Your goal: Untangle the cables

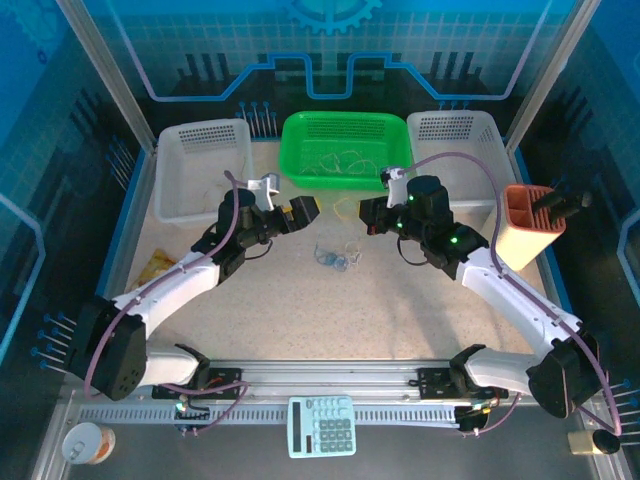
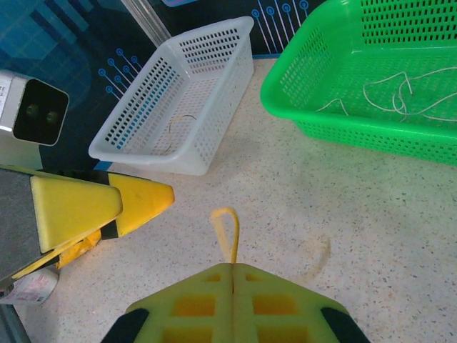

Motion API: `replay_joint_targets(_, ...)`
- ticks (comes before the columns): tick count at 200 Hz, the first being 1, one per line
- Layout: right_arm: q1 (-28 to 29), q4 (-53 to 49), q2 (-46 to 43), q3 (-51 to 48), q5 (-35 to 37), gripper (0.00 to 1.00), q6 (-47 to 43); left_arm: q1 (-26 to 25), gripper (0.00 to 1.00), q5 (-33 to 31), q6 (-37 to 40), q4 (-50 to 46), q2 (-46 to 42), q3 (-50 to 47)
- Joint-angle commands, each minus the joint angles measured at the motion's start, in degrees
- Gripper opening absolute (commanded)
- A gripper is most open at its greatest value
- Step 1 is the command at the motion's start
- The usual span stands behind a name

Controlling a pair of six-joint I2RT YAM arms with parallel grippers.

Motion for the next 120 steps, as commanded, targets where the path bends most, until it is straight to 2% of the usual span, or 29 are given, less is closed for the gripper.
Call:
replay_joint_targets(1, 0.8, 2.9, 0.3, -0.4, -1.4, 0.0, -0.5, -0.3, 0.99, 2.7, -3.4, 4.2, 1.1, 0.5)
replay_joint_targets(43, 0.8, 3.2, 1.1, -0.5, -1.4, 0.0, -0.2, -0.6, 0.99, 4.3, -14.6, 15.1, 3.3, -2.7)
replay_joint_targets(120, 0.9, 3.0, 2.5, -0.8, -0.1, 0.0, 0.1, -3.0, 0.99, 0.5, -30.1, 27.8, 4.2, -6.4)
